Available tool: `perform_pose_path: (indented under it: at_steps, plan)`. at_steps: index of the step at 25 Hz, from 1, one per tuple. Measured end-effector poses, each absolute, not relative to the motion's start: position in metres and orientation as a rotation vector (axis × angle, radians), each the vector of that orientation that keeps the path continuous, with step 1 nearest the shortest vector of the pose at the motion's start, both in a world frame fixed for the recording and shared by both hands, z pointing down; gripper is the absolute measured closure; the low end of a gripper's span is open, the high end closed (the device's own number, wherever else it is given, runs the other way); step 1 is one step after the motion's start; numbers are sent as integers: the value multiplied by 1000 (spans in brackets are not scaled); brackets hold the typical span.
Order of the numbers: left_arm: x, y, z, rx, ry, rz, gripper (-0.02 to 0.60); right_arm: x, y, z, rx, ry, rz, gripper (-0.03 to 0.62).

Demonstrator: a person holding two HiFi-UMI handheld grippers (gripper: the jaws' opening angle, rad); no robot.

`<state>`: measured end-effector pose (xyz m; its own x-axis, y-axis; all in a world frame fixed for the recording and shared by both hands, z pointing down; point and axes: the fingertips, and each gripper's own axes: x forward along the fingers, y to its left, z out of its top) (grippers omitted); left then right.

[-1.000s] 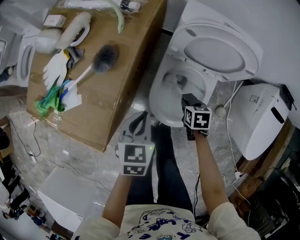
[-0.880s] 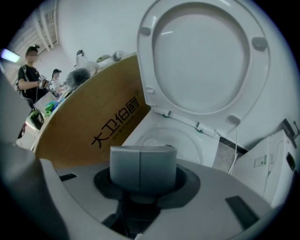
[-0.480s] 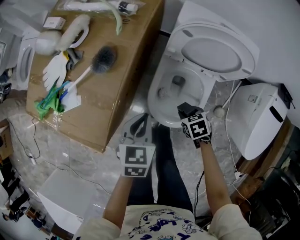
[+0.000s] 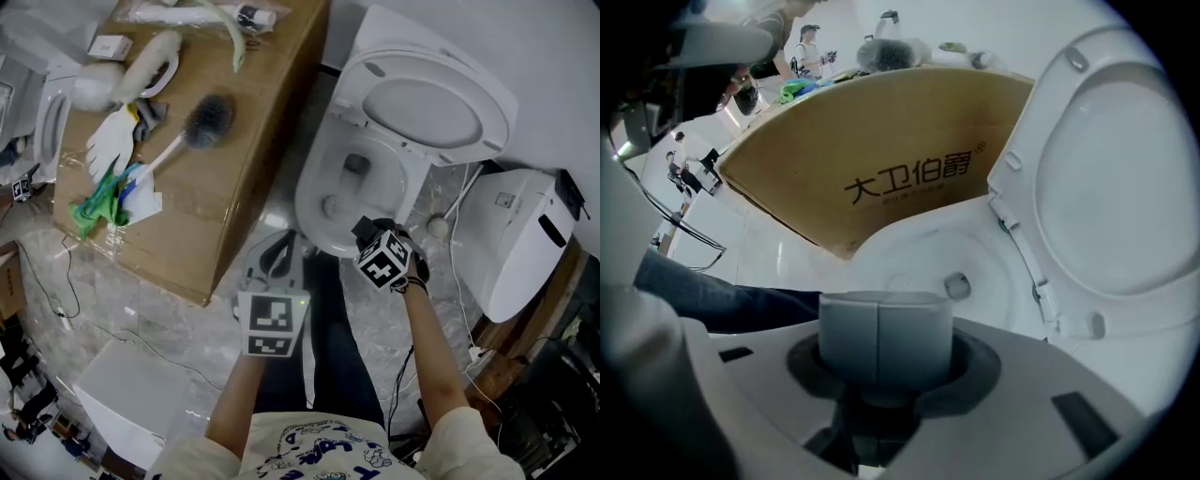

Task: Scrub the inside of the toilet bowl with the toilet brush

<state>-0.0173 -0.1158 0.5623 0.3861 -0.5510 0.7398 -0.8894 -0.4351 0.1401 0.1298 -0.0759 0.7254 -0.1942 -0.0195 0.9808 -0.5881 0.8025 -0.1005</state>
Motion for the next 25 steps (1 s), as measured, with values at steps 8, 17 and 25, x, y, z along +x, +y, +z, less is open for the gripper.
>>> perform_pose_path:
  at_steps: [8,17,25]
  plan:
    - [-16,-111,569,2105,-1226,841,580,146,-93,763,637,-1630,605,428]
    - [-12,-110,575,2103,-1217,844,580,169,-111,793,792,-1588,695,428]
    - [-10,-104,580,2094,-1206,851,580,172,-117,799,819,-1575,659,428]
